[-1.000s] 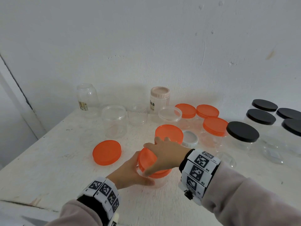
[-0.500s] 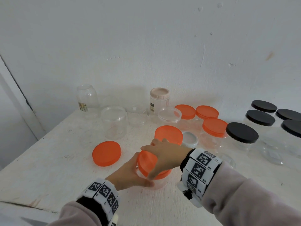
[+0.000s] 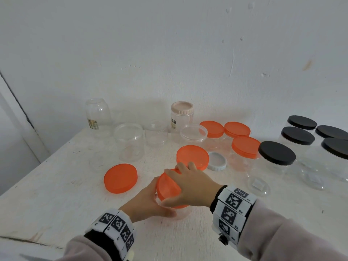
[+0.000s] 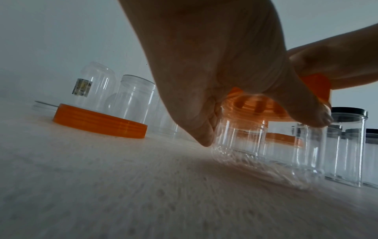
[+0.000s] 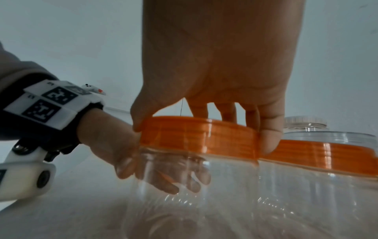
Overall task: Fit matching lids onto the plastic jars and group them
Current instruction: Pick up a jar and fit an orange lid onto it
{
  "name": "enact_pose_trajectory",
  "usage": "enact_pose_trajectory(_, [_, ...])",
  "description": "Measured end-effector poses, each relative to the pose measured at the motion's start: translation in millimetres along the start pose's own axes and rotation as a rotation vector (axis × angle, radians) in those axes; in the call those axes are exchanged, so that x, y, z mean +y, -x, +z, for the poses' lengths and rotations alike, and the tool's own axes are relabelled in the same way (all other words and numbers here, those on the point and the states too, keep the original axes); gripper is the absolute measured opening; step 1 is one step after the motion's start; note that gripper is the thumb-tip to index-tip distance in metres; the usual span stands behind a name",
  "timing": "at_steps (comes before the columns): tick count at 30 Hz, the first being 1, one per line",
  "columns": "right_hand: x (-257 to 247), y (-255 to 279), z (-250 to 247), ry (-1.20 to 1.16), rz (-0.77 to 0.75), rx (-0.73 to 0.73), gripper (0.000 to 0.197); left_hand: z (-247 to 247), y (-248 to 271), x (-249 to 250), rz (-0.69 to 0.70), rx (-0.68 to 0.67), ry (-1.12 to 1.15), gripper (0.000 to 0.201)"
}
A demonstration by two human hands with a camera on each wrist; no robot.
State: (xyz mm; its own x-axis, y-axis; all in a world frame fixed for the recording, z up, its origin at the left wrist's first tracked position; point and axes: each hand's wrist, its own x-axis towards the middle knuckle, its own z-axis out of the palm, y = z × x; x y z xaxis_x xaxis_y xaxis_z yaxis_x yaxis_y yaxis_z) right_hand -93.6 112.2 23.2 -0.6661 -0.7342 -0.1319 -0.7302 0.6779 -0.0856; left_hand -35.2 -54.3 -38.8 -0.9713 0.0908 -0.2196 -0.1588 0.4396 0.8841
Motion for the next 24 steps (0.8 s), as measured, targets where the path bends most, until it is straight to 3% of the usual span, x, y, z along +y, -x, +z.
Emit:
enact_pose_trajectory(10, [-8.8, 2.6, 10.3, 0.079, 0.028, 0.101, 0.088, 0.9, -0.3, 0.7, 0.009, 0.018, -0.040, 0.118])
enact_pose_trajectory(15, [4.2, 1.7, 2.6, -0.073, 0.011, 0.107, 0.085, 2.9, -1.4, -1.2, 0.007, 0.017, -0.053, 0.116])
enact_pose_trajectory(21, [56.3, -7.5, -14.1, -0.451, 0.186, 0.519, 0.041, 0.7, -3.7, -6.6, 0.017, -0.006, -0.024, 0.103])
enact_pose_trajectory(24, [90.6, -14.5, -7.3, -0.556, 0.357, 0.575, 0.039, 0.5, -4.5, -8.0, 0.016, -0.007, -0.025, 0.106])
